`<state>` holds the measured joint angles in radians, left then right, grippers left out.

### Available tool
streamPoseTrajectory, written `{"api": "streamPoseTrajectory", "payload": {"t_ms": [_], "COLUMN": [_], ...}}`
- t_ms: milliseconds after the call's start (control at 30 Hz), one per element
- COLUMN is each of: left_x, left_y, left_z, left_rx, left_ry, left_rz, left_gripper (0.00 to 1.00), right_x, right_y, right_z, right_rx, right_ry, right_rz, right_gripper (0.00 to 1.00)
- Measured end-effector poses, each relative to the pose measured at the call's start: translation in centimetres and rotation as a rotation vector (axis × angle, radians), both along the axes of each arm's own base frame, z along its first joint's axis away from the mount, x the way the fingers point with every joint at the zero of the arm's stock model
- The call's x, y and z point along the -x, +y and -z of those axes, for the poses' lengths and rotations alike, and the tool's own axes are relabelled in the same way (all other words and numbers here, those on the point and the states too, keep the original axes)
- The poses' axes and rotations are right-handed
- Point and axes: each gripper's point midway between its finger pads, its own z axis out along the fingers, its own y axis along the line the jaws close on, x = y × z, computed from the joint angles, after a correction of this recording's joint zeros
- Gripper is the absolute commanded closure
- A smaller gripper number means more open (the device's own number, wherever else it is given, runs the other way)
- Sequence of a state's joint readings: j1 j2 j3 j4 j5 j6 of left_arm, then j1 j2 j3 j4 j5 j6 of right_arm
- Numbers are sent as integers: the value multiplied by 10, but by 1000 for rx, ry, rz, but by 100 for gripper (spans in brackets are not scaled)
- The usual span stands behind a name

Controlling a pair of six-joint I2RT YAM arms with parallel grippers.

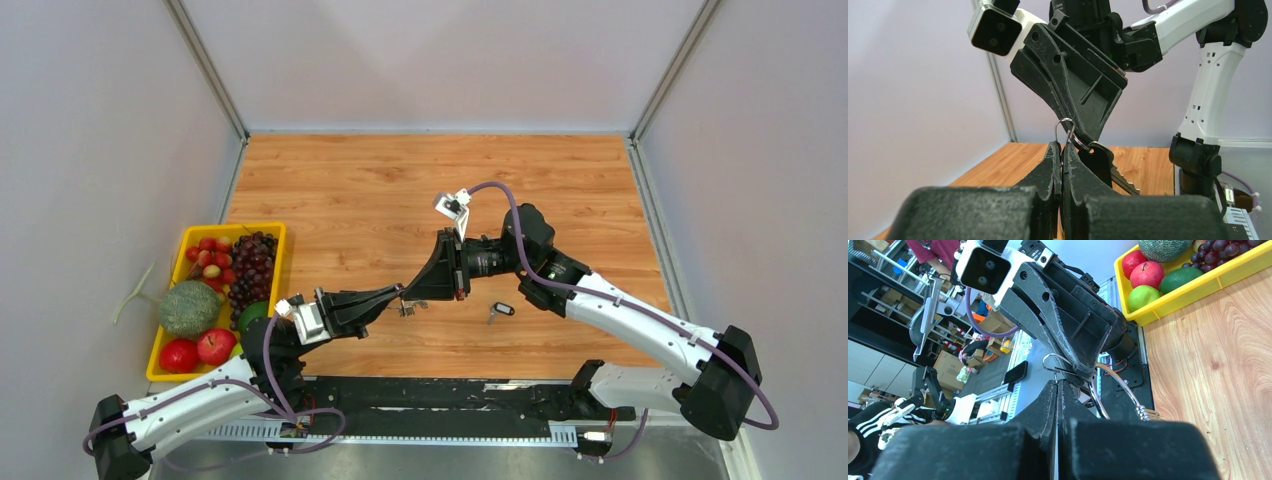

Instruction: Put the keys on the keyring

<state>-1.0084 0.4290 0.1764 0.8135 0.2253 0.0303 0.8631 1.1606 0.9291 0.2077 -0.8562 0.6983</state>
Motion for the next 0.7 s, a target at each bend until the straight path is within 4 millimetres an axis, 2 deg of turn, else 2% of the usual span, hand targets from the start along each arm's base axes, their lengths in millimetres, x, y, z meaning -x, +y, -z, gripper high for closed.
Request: {"api": "streamPoseTrajectory", "payload": {"t_ms": [700], "left_x": [-2], "left_y": [1], "left_z": [-1], "left_rx": [1], "left_ry": [-9], "left_rz": [-22], "left_gripper": [100], "right_x": [-3], "right_y": [1], "right_z": [2], "right_rx": [6], "right_ry": [52], "right_rz": [27], "right_gripper": [100]}}
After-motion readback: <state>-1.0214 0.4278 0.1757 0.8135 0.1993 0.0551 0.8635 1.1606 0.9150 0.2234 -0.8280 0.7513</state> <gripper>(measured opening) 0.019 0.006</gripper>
